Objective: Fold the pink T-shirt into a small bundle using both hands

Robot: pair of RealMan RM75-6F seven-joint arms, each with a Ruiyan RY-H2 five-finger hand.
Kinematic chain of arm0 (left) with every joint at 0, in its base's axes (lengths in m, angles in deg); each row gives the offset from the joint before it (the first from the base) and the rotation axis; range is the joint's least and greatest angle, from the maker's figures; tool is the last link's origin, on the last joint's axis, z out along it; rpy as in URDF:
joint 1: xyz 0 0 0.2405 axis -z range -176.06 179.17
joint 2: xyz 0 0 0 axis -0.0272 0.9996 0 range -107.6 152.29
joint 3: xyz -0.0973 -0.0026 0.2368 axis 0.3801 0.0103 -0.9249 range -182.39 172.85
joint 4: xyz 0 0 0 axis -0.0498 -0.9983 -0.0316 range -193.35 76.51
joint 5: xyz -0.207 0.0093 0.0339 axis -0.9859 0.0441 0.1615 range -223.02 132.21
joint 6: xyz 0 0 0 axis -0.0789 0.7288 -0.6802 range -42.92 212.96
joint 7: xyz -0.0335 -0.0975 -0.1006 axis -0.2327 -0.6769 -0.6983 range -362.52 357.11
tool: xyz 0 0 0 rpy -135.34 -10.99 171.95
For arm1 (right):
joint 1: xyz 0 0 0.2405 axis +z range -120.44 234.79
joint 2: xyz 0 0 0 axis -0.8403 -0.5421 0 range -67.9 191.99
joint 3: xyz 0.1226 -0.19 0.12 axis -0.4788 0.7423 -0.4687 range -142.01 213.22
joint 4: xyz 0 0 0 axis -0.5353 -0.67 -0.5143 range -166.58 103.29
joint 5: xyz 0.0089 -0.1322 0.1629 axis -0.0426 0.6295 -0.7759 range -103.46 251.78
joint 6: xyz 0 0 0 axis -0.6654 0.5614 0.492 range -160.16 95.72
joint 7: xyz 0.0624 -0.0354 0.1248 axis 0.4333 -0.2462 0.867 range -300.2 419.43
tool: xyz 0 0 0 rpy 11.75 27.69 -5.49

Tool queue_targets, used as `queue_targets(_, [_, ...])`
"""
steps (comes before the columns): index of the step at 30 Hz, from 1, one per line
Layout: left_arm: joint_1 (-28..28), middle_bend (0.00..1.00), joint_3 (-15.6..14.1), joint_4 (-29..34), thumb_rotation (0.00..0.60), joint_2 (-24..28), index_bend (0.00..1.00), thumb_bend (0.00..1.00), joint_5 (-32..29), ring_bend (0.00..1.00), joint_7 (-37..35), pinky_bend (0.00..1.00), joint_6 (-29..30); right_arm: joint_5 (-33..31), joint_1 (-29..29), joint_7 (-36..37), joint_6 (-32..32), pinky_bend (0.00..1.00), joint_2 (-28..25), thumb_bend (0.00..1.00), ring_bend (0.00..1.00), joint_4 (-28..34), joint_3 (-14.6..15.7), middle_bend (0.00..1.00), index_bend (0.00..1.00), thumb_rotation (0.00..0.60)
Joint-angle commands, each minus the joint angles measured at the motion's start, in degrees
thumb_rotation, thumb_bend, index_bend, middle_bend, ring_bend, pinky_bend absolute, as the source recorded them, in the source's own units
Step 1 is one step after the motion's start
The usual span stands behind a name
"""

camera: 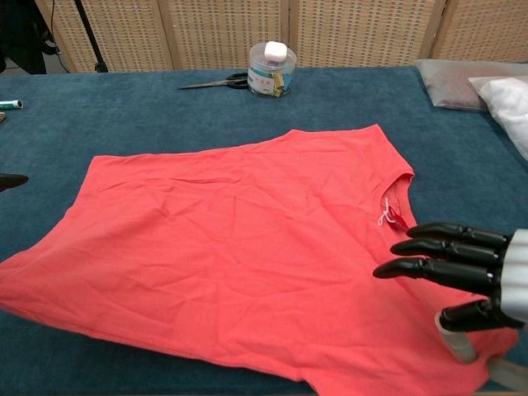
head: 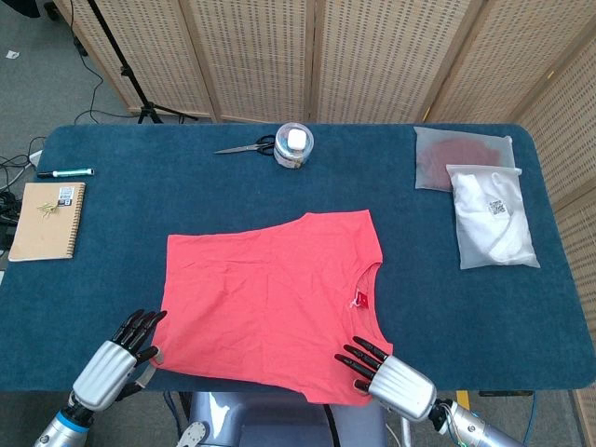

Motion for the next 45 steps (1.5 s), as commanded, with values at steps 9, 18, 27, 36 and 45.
queue_targets(9, [-0.93, 0.0, -2.11, 1.45, 0.6, 1.38, 0.72, 0.67, 3.47, 0.0, 0.52, 0.0, 1.14, 4.98, -0.81, -1.32, 2.04, 0.0, -2.27, 0.52, 0.0, 0.76, 2.91, 0.11, 0.67, 0.6])
queue_targets(18, [0.29, 0.0, 1.54, 3.88, 0.6, 1.75, 0.72, 0.66, -1.66, 0.0, -1.77, 0.0, -1.52, -0.72, -0.69, 2.81, 2.34, 0.0, -3.07, 0.52, 0.0, 1.31, -0.97, 0.11, 0.67, 0.6])
queue_targets(27, [3.4, 0.0, 8.21, 16.59, 0.6, 7.16, 0.72, 0.66, -14.91, 0.0, 3.15, 0.0, -10.97, -11.7, 2.51, 11.85, -1.27, 0.0, -5.63, 0.52, 0.0, 5.54, -8.11, 0.11, 0.67, 0.6])
queue_targets(36, [8.53, 0.0, 15.21, 23.48, 0.6, 9.66, 0.72, 0.66, -29.57, 0.0, 8.07, 0.0, -21.94, -23.6, 8.26, 12.27, -11.33, 0.0, -2.87, 0.52, 0.0, 5.97, -16.73, 0.11, 0.67, 0.6])
queue_targets(45, [12.93, 0.0, 19.8, 22.98, 0.6, 9.12, 0.72, 0.66, -40.06, 0.0, 11.62, 0.0, -28.46, -34.19, 12.51, 8.47, -19.27, 0.0, 0.87, 0.52, 0.0, 3.07, -22.63, 0.11, 0.67, 0.6])
